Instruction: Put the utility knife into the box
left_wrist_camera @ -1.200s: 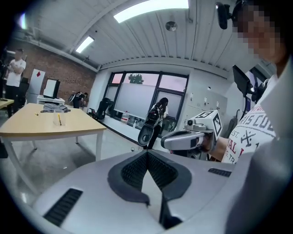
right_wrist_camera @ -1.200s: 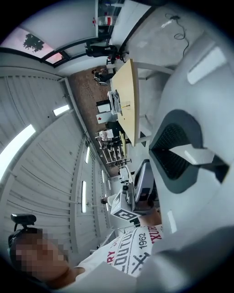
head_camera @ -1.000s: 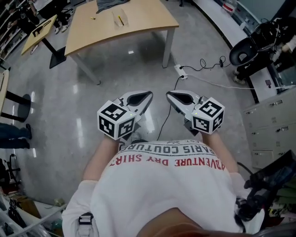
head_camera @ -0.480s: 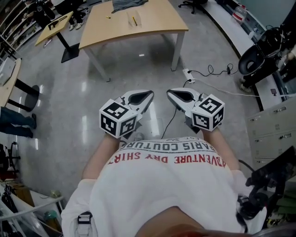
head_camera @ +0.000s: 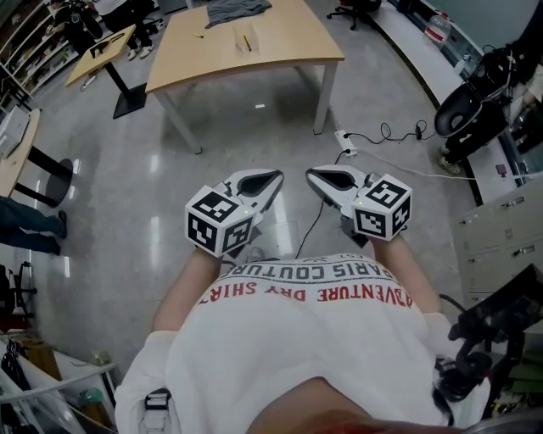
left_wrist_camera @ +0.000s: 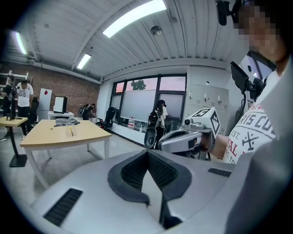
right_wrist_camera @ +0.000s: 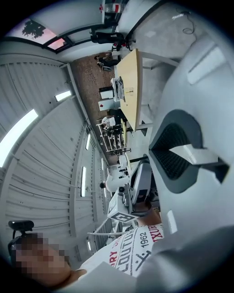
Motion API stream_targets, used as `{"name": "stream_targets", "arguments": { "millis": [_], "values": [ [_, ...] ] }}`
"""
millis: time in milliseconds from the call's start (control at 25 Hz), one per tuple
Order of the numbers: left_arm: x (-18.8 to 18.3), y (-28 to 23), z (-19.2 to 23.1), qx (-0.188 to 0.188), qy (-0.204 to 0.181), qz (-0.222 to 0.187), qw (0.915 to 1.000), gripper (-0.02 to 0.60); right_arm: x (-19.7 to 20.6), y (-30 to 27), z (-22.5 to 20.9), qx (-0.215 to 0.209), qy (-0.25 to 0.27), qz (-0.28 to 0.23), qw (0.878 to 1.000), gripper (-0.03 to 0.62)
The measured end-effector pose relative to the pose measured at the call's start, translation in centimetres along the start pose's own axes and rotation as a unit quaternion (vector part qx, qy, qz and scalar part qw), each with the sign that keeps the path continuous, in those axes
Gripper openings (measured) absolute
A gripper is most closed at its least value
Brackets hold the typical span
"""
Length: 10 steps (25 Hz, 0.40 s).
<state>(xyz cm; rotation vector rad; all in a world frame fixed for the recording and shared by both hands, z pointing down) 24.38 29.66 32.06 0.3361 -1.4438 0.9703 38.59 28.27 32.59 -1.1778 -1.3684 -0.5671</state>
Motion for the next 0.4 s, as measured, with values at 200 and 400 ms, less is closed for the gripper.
{"name": "stream_targets", "arguments": {
  "millis": [200,400],
  "values": [
    [1.6,1.8,-1.2,-0.005,-0.017,-0.001,0.9998,0.002,1.5,0.3,2.4,0.004,0.009,-0.015,1.000,0.002],
    [3.7,3.2,-1.8,-0.003,-0.020,-0.002,0.9998,0.002,3.3,-0.3,4.5,0.008,0.013,-0.011,1.000,0.002]
  ]
}}
Point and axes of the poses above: the fingertips, and each gripper's own axes: y backward along the fingers, z to its left, x out of its underside, the point moved 6 cm from there along y, backward along the fingers, and after that the axes turned 3 degrees about z, right-handed, at the moved point
